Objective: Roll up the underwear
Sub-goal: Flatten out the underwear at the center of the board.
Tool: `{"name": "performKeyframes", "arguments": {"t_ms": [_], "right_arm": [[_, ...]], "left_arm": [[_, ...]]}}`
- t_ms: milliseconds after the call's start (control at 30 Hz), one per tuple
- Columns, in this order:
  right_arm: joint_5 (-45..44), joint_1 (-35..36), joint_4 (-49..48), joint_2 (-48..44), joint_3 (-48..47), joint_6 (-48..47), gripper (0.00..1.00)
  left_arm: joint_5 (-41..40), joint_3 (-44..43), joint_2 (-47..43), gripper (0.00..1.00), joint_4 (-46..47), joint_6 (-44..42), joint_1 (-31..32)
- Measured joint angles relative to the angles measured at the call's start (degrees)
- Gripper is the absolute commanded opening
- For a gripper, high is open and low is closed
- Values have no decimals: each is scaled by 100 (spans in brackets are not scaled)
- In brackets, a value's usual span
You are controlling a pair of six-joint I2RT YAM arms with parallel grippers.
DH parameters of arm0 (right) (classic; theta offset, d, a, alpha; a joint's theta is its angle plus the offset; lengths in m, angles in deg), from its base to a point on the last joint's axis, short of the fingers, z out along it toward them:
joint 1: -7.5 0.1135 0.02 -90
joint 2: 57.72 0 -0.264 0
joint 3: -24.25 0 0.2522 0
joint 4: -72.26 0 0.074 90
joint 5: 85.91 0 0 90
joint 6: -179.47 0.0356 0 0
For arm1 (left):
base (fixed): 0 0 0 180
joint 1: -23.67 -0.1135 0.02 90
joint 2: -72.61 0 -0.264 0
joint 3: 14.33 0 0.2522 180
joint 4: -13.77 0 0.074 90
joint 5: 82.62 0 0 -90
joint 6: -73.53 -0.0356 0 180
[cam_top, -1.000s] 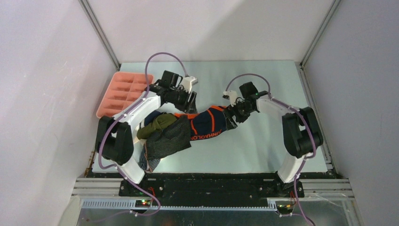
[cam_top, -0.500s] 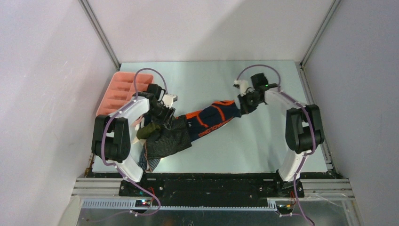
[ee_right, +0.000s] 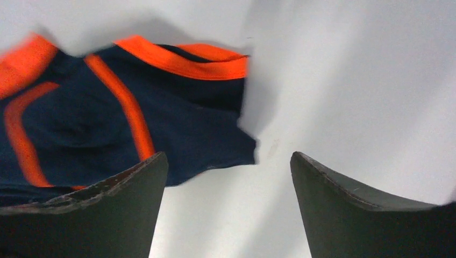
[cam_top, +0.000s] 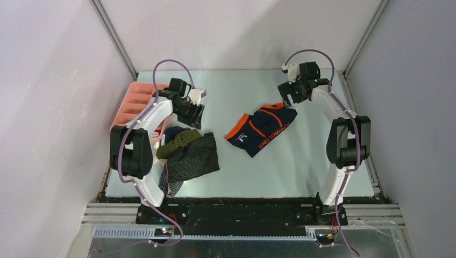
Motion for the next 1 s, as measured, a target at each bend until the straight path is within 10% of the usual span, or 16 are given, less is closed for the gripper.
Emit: {"name": "performKeyframes", "arguments": {"t_ms": [367,733,1000], "right_arm": [[1963,857,420,-1370,2212,2208,52],[2302,1749,157,-1495,2702,2531,57],[1515,2905,-83,-1134,2647,1893,57]], "left_arm": [[942,-1611,955,47,334,977,249],[1869,-1207,1895,47,1523,2752,1180],[1829,-616,1222,48,1593,3040,481]]}}
